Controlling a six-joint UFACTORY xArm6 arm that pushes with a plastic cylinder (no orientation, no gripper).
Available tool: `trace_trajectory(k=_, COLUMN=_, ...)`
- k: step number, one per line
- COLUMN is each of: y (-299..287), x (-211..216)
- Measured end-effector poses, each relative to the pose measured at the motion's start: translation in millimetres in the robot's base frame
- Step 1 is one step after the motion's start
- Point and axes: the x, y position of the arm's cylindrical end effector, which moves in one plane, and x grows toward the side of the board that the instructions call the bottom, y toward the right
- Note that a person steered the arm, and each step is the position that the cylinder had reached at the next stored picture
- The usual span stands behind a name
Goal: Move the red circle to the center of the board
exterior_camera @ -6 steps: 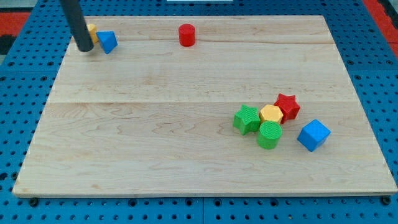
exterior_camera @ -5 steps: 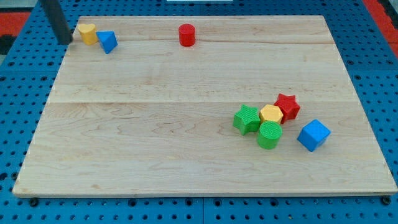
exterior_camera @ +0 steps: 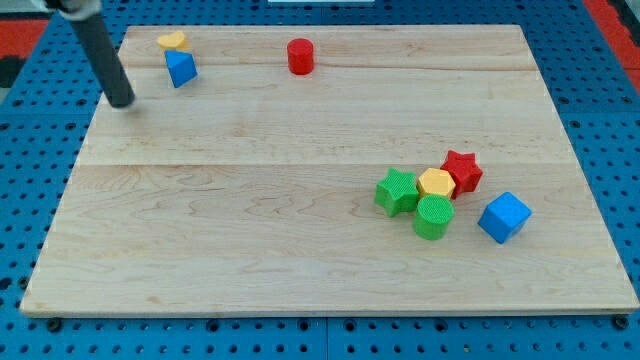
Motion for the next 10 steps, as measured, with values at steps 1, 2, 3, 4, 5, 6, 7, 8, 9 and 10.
trace_trajectory(k=1, y=69.0, x=17.9)
trace_trajectory(k=2, y=117.6, x=20.2)
trace_trajectory(k=3, y=121.0, x=18.1)
trace_trajectory(k=4, y=114.4, x=3.5)
trace_trajectory(k=5, y=114.4, x=-3.4)
trace_trajectory(k=6, y=113.4, x=-8.0)
trace_trajectory(k=7, y=103.5, x=-16.1)
trace_trajectory(k=8, y=96.2, x=-31.5)
trace_trajectory(k=9, y=97.0, x=-50.1)
trace_trajectory(k=10, y=97.1, x=-66.6)
